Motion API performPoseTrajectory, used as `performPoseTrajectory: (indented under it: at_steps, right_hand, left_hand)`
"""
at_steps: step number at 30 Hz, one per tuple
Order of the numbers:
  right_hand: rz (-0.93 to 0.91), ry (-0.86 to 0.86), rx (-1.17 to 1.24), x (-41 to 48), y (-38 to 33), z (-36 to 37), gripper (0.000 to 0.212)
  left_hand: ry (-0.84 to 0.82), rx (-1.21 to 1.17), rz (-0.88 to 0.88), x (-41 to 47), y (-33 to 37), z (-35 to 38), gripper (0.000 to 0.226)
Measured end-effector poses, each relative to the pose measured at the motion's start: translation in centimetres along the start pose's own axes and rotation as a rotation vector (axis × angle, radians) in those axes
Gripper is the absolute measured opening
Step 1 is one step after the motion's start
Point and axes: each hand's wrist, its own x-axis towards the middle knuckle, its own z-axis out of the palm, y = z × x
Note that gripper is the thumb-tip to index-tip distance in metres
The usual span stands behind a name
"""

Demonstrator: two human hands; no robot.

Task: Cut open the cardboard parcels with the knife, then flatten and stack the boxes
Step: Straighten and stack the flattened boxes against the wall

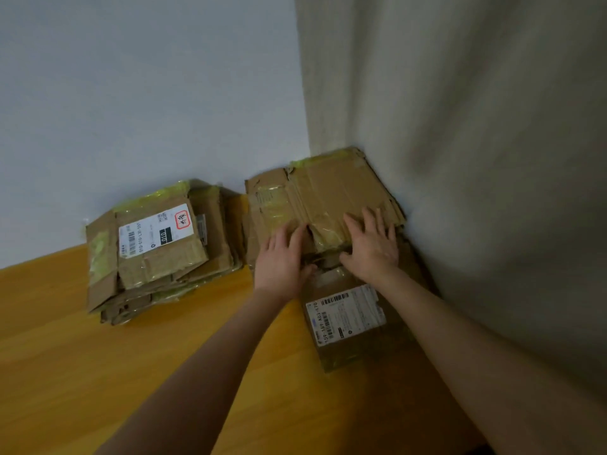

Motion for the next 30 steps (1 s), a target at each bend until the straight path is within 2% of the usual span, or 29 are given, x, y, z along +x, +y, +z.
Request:
performPoseTrajectory:
  at_steps: [1, 3, 6, 8, 12, 15, 19, 21, 23, 27, 30]
  right_hand:
    - [0.032, 0.053, 0.048, -1.2, 0.2, 0.6, 0.086]
    - [0.130, 0.099, 0.099, -3.9, 0.4, 2.4, 0.084]
    - [0.253, 0.023, 0.134, -7.2, 0.8, 5.2, 0.079]
    - [0.293, -0.070, 0.157, -8.7, 0.9, 6.4, 0.076]
    - [0.327, -0.130, 0.204, -10.9, 0.9, 7.6, 0.071]
    - [0.362, -0.115, 0.248, -12.4, 1.1, 8.1, 0.068]
    - [0.394, -0.106, 0.329, -13.3, 0.8, 8.2, 0.063]
    - [0.432, 0.013, 0.362, -13.2, 0.6, 7.3, 0.055]
    - [0.459, 0.176, 0.407, -13.1, 0.7, 5.9, 0.053]
    - [0.398, 0.449, 0.484, -12.5, 1.3, 2.0, 0.055]
    - [0.344, 0.613, 0.536, -11.3, 1.5, -1.6, 0.067]
  left_hand:
    - [0.106, -0.102, -0.029, -1.9, 0.5, 0.4, 0.071]
    - [0.116, -0.368, -0.218, -5.1, 1.5, 1.9, 0.059]
    - [-0.103, -0.752, -0.590, -7.1, 2.7, 4.4, 0.056]
    - [-0.239, -0.899, -0.687, -7.1, 3.0, 5.0, 0.053]
    - [-0.328, -1.115, -0.822, -7.3, 2.8, 4.5, 0.040]
    - [-0.353, -1.157, -0.746, -8.5, 2.7, 4.2, 0.027]
    - [-0.363, -1.152, -0.706, -8.9, 4.0, 3.6, 0.024]
    - [-0.321, -1.000, -0.637, -8.7, 4.2, 3.1, 0.025]
    - [-0.272, -0.963, -0.536, -8.9, 4.0, 1.8, 0.025]
    - [-0.190, -1.146, -0.345, -7.8, 3.0, -3.6, 0.015]
    - [-0.025, -1.229, -0.317, -4.7, 1.5, -8.1, 0.019]
